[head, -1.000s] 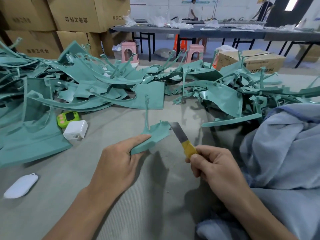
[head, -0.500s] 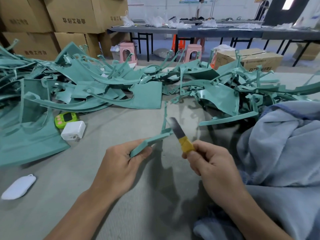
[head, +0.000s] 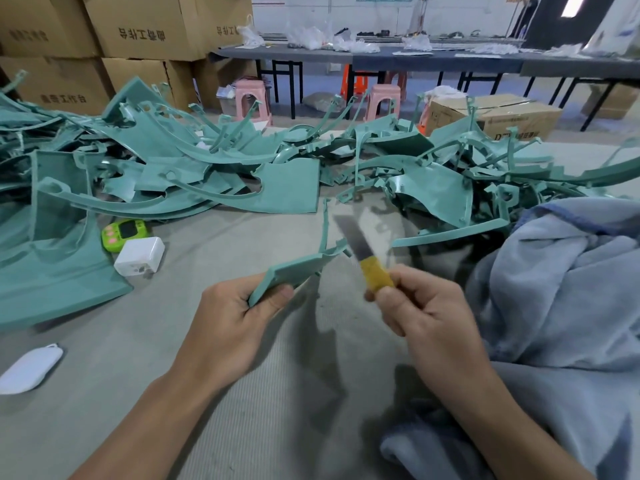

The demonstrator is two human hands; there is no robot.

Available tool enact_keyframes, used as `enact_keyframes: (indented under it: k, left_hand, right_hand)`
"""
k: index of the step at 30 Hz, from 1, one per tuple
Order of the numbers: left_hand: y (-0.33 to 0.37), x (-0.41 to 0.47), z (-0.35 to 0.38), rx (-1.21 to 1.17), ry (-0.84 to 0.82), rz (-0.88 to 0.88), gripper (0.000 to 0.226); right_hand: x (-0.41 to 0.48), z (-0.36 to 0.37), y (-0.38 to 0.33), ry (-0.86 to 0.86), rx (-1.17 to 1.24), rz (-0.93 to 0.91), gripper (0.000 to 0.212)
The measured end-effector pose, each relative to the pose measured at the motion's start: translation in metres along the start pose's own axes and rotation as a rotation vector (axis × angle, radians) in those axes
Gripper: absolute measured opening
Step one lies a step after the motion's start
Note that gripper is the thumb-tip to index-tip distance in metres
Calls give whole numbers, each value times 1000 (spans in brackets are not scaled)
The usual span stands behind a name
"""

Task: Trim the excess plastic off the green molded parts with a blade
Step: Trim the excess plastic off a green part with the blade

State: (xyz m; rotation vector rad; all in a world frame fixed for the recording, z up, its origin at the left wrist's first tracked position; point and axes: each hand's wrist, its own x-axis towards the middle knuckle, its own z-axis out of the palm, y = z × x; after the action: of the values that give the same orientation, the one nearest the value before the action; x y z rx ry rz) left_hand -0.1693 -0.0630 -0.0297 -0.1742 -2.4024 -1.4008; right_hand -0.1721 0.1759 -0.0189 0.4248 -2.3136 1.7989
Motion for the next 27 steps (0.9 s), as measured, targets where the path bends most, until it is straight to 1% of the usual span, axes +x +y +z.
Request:
enact_keyframes:
  k: [1,2,4,5,7,8,9,10,12,14,16,19,21,23,24,25,27]
  left_hand:
    - [0,0,0,-3,-7,-3,24]
    - [2,-1,0,-4,-13,-4,26]
    - [3,-1,1,-32,-8,-16,28]
    - [3,-1,0,-53,3,-33,32]
    - [6,-1,0,-123,34,-89,40]
    - [8,-1,1,-182,47,-105,32]
    - [9,-1,2,-273,62,-117,18]
    - [11,-1,4,-388,68,-131,14]
    - [11,1,5,-637,65,-217,22]
    - [9,2,5,-787,35,-308,25]
    - [5,2,5,-743,12,-377,28]
    - [-1,0,6,-628,64,-432,34]
    - [-3,3,0,-632,130,-383,35]
    - [-3,9,-12,-651,199,-289,49]
    - [-3,11,-17,-672,223,-249,52]
    - [-1,12,-22,-687,234,-218,51]
    - [2,12,-27,-604,234,-148,45]
  right_hand:
    - [-3,3,-1,-38,-79,-9,19]
    - [-3,5,1,-24,-175,-3,19]
    - [1,2,6,91,-305,29,24]
    - [4,-1,8,140,-301,58,26]
    - [6,-4,9,172,-148,107,25]
    - [6,-4,9,166,-67,120,24]
    - [5,-3,7,154,-22,121,22]
    - [4,-1,6,138,-13,115,21]
    - [2,2,2,106,-28,102,24]
    - [1,4,0,86,-31,107,33]
    - [0,4,-1,54,-97,102,31]
    - [-3,6,1,24,-288,114,27]
    - [-4,6,2,16,-336,152,29]
    - [-5,6,2,6,-366,183,33]
    - [-5,6,1,4,-383,192,35]
    - [-5,7,1,4,-399,194,36]
    - [-5,7,-1,-4,-427,193,35]
